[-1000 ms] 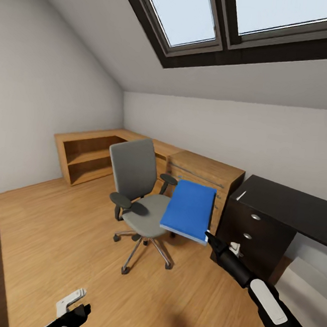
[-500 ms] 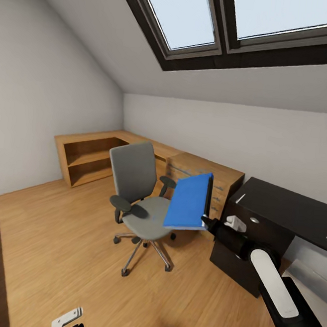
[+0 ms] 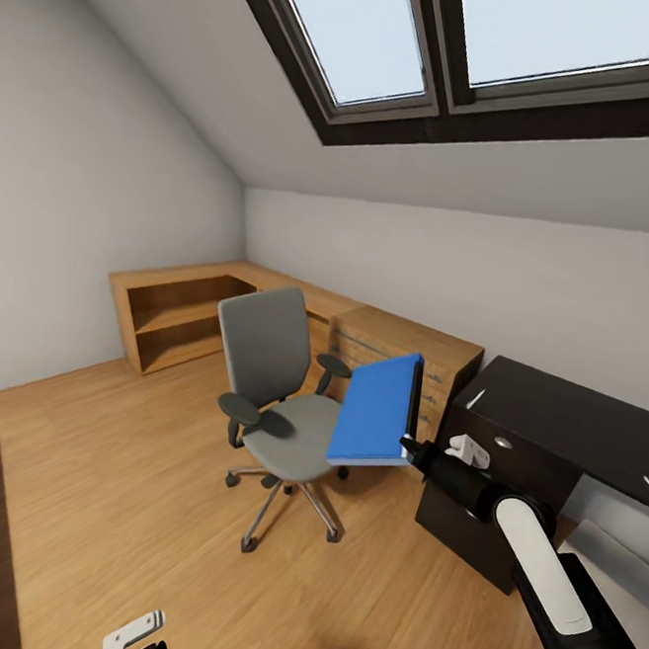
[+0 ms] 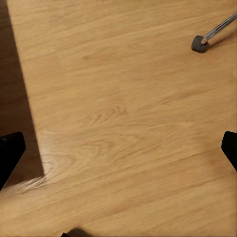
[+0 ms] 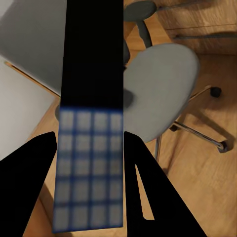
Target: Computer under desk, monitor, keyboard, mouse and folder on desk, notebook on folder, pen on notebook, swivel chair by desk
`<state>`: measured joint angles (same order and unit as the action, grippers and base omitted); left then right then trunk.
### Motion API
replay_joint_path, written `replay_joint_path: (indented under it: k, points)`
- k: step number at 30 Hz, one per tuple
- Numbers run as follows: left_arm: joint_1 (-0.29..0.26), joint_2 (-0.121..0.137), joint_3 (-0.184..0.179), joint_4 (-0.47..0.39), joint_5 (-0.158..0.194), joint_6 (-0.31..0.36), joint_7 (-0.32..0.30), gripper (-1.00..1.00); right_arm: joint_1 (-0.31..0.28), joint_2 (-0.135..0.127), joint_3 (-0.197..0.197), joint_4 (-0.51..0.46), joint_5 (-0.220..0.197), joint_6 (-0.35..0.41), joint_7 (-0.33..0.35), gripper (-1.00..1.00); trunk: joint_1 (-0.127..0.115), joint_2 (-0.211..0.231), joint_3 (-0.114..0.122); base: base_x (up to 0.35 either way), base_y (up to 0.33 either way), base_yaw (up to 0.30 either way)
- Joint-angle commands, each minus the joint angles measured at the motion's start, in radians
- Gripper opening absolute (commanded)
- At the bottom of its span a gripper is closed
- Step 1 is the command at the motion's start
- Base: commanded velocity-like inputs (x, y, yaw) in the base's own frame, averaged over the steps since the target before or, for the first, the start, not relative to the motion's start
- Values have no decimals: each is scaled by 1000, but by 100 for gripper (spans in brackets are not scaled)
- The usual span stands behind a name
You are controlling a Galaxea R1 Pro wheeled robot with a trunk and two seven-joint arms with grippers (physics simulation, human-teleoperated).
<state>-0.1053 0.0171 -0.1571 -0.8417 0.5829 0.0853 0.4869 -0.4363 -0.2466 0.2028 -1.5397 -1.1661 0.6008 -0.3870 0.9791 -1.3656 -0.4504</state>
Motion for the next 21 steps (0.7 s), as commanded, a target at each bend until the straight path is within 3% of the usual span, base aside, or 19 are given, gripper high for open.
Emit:
replay_joint_path:
  k: [1,9,17,21]
  points:
    - [-1,1,-5,-2,4,4,9,100,-1,-1,1,-1,-10,-2,-10,-100,-4,7,2,0,0,0]
    - [-1,1,-5,-1,6,4,9,100,-1,-2,-2,-3,-10,-4,-10,-100,-35,63,27,0,0,-34]
    - [-1,-1,-9,14,4,-1,9,100,-1,-2,-2,-3,-10,-5,-10,-100,-65,119,52,0,0,-249]
    - [-1,-6,-80,20,7,-55,12,100,-1,-1,-1,-4,-10,-6,-9,-100,-81,147,65,0,0,-267]
